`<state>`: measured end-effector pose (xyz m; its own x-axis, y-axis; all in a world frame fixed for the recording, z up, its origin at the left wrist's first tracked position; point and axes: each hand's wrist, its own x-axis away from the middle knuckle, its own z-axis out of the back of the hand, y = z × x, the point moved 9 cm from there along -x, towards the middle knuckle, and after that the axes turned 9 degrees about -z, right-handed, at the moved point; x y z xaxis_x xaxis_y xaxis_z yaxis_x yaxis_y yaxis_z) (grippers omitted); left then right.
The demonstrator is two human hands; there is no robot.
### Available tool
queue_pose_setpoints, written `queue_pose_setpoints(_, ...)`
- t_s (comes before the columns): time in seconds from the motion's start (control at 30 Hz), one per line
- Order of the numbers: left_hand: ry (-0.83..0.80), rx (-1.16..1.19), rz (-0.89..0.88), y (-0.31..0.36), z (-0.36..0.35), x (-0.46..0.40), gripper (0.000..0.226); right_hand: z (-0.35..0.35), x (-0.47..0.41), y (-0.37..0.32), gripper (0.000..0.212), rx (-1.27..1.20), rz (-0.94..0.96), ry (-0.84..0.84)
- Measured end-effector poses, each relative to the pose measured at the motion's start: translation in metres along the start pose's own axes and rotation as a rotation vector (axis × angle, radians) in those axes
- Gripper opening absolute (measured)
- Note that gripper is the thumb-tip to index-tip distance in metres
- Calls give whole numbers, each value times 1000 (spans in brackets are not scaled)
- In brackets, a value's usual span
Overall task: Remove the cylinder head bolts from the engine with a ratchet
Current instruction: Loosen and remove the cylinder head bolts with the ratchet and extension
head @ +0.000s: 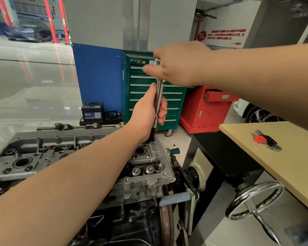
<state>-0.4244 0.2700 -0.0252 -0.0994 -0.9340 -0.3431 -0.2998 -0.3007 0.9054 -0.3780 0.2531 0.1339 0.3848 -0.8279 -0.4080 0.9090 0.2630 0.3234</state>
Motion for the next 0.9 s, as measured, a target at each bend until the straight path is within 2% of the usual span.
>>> queue_pose_setpoints(0.07,71,-39,-27,1,8,0,65,6,-7,-11,59,213,-94,88)
queue_pose_setpoints(0.17,46,58,17,-4,5,1,66,21,-5,-23,54,94,-8,250)
queue_pose_setpoints(0.2,10,71,31,-4,2,1,63,20,-1,-22,54,11,57,242)
queue_pose_setpoints(0.27,-55,55,39,-3,-5,-1,58,12,7,-11,46,-212,152,102)
queue_pose_setpoints(0.33,-52,40,51,-4,-6,-1,62,2,10,-2,41,-364,130,-30)
queue_pose_setpoints(0.4,0,8,46,-4,0,-1,67,-1,1,1,45,-233,23,11)
queue_pose_setpoints(0.47,67,-62,27,-3,9,-1,67,2,-12,-3,53,71,-137,96)
queue_pose_setpoints(0.53,86,-49,41,-6,13,-1,68,11,-11,-18,56,191,-149,196)
queue_pose_setpoints(0.63,-38,49,84,-7,0,0,63,17,7,-18,56,-49,18,311)
queue_pose_setpoints(0.7,-112,19,85,-5,-9,0,57,11,19,-5,44,-337,113,191)
queue_pose_setpoints(0.77,-103,3,100,-6,-9,0,58,5,19,3,36,-470,75,92)
queue_pose_setpoints(0.83,-43,-29,75,-5,-3,0,65,1,5,3,43,-277,-61,82)
queue_pose_setpoints(0.9,8,-80,32,-4,7,-1,70,3,-6,-6,49,115,-172,96)
